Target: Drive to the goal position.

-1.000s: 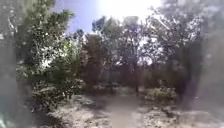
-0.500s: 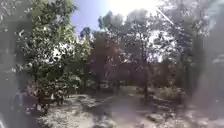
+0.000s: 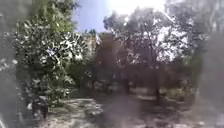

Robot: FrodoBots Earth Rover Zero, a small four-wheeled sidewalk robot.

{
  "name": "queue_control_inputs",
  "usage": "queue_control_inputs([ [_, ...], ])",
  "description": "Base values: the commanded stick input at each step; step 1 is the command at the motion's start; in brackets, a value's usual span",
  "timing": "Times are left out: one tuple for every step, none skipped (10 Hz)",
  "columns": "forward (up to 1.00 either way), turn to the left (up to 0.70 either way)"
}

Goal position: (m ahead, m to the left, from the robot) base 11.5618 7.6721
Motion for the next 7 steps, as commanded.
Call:
queue_control_inputs([
  [0.7,0.0],
  [0.7,0.0],
  [0.7,0.0],
  [0.7,0.35],
  [0.7,0.35],
  [0.7,0.35],
  [0.7,0.35],
])
